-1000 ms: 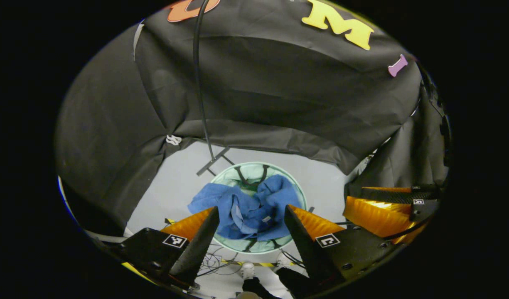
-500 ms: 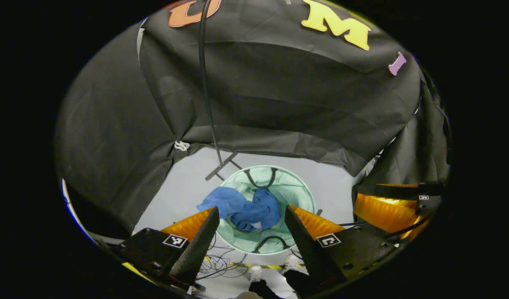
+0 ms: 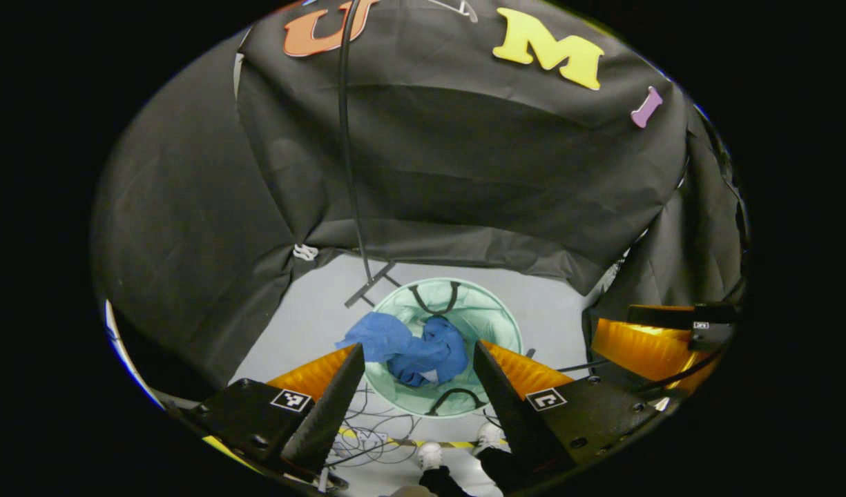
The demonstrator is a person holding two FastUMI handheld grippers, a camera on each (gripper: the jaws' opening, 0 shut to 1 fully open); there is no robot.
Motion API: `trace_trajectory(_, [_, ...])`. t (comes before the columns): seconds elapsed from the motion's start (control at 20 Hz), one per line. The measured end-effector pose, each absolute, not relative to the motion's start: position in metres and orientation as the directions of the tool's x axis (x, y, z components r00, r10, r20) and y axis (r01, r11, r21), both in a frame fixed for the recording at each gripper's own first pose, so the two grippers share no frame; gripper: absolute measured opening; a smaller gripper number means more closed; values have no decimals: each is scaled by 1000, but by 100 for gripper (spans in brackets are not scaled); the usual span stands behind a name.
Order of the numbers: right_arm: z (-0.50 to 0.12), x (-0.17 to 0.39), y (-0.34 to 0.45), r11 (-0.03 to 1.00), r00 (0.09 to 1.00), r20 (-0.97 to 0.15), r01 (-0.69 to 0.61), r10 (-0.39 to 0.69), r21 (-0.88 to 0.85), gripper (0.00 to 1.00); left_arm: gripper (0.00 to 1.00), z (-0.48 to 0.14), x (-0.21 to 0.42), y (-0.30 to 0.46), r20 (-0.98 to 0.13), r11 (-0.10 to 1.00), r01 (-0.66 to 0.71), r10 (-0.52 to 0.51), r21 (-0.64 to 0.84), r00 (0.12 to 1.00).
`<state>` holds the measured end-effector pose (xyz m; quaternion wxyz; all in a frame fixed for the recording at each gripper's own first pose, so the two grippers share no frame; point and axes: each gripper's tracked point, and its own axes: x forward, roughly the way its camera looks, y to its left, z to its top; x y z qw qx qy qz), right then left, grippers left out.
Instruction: Grasp the clothes on the hanger with both hands and then place them into the laundry hamper below.
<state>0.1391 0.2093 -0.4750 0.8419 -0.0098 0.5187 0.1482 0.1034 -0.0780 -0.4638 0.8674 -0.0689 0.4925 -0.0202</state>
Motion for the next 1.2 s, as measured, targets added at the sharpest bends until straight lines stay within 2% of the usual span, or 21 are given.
trace_trajectory(0.15, [-439, 123, 197, 961, 487, -842, -250, 233, 121, 88, 100, -439, 98, -69, -808, 991, -12, -100, -131, 581])
trace_trajectory(0.3, [-396, 107, 187, 962, 571, -789, -258, 226, 89, 88, 97, -400, 91, -59, -745, 995, 12, -85, -103, 661])
trace_trajectory(0.75, [-239, 61, 122, 957, 796, -550, -288, 251, 19, 88, 96, -229, 58, -76, -467, 998, 16, -45, -67, 883])
trace_trajectory(0.8, [-222, 55, 114, 954, 812, -520, -298, 263, 17, 91, 100, -211, 47, -82, -429, 998, 8, -33, -59, 903])
trace_trajectory(0.9, [-191, 40, 93, 948, 842, -458, -319, 283, 0, 96, 97, -169, 25, -90, -366, 999, -14, -2, -40, 930])
trace_trajectory(1.0, [-157, 17, 70, 940, 865, -395, -340, 310, -8, 96, 92, -132, 0, -100, -309, 999, -32, 21, -33, 951])
trace_trajectory(1.1, [-125, -2, 55, 929, 880, -320, -370, 352, 3, 96, 100, -105, -26, -112, -265, 998, -58, 49, -24, 963])
trace_trajectory(1.2, [-102, -21, 32, 925, 895, -253, -380, 367, -4, 100, 100, -83, -49, -122, -224, 996, -87, 83, -9, 971])
